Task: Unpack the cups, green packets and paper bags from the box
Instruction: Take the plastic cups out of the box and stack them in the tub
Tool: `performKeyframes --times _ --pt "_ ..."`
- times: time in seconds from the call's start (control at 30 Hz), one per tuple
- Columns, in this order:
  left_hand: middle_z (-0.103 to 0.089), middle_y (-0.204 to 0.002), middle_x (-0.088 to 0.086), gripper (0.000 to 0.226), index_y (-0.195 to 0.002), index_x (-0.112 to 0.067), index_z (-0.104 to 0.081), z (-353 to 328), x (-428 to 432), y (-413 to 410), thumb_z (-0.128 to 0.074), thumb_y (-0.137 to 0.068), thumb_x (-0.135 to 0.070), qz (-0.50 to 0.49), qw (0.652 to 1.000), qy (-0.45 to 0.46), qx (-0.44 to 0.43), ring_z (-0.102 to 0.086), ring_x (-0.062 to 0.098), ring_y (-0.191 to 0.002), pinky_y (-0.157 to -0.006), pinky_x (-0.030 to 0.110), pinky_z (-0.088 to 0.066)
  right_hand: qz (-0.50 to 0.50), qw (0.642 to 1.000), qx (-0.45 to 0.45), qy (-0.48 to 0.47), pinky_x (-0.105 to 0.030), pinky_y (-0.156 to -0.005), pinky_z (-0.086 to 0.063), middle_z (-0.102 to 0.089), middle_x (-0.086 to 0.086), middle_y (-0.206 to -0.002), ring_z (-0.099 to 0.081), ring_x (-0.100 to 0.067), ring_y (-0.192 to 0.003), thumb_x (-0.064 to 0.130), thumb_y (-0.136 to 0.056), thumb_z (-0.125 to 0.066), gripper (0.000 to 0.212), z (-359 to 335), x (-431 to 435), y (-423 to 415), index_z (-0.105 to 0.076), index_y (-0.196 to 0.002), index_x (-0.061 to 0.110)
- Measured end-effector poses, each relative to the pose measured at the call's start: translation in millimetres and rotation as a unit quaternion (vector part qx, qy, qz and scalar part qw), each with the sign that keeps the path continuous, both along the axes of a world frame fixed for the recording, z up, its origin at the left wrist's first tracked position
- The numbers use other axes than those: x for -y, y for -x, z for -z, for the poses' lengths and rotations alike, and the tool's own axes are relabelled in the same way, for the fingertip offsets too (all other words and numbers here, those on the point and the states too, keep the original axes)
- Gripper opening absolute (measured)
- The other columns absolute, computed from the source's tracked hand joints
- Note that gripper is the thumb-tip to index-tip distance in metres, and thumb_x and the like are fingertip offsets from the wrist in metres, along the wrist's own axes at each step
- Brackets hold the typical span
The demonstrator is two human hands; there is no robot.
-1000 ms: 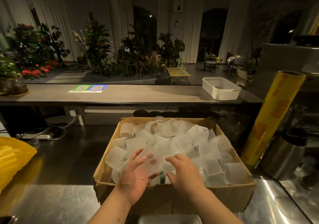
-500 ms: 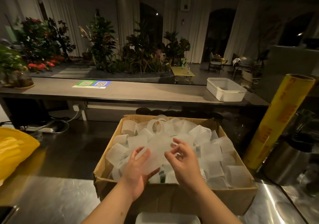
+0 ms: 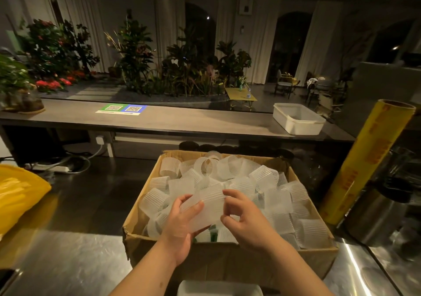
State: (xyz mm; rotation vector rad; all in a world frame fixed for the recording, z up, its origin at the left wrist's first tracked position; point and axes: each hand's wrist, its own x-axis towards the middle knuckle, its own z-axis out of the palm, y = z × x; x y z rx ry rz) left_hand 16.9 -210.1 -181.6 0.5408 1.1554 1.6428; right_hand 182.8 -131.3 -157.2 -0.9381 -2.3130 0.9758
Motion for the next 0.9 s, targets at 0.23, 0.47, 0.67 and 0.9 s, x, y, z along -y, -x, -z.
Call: performKeyframes --times 0.23,0.47,0.67,0.9 --pt "-0.065 -0.123 0.012 0.075 -0.127 -0.027 -0.055 1.9 0.9 -1.3 -0.089 -0.062 -0.044 0.027 0.998 0.012 -0.053 -0.062 0.034 -0.114 -0.084 0.039 -0.059 -0.043 0.997 0.055 -0.013 -0.033 -0.121 -0.031 -0.031 0.018 -0.162 -0.03 -0.007 -0.148 0.041 -0.092 -0.062 0.008 4.3 7.3 5.9 -0.056 -0.088 0.038" --pt "-0.063 -0.127 0.018 0.085 -0.13 -0.018 -0.055 6.4 0.4 4.5 -0.093 -0.056 -0.039 0.047 0.999 0.013 -0.021 -0.06 0.038 -0.118 -0.081 0.037 -0.059 0.307 0.942 -0.093 -0.095 -0.03 -0.095 -0.052 -0.055 0.006 -0.128 -0.054 -0.008 -0.111 0.033 -0.094 -0.07 0.034 10.1 -16.7 4.5 -0.056 -0.124 0.027" --pt "-0.063 -0.126 0.013 0.074 -0.128 -0.023 -0.054 0.0 -0.6 1.1 -0.091 -0.066 -0.037 0.048 0.998 0.025 -0.012 -0.059 0.036 -0.117 -0.084 0.04 -0.06 0.308 0.951 -0.031 0.003 -0.038 -0.107 -0.041 -0.056 -0.001 -0.13 -0.047 -0.021 -0.127 0.038 -0.098 -0.066 0.021 14.5 -44.8 1.2 -0.068 -0.11 0.02" --pt "-0.066 -0.126 0.007 0.054 -0.13 -0.025 -0.055 1.4 1.8 -0.3 -0.074 -0.082 -0.041 0.014 1.0 0.014 -0.013 -0.063 0.03 -0.115 -0.082 0.037 -0.058 0.087 0.985 -0.139 0.062 -0.035 -0.119 -0.032 -0.04 0.026 -0.148 -0.036 0.005 -0.137 0.025 -0.098 -0.066 0.012 12.6 -6.3 1.3 -0.062 -0.087 0.022"
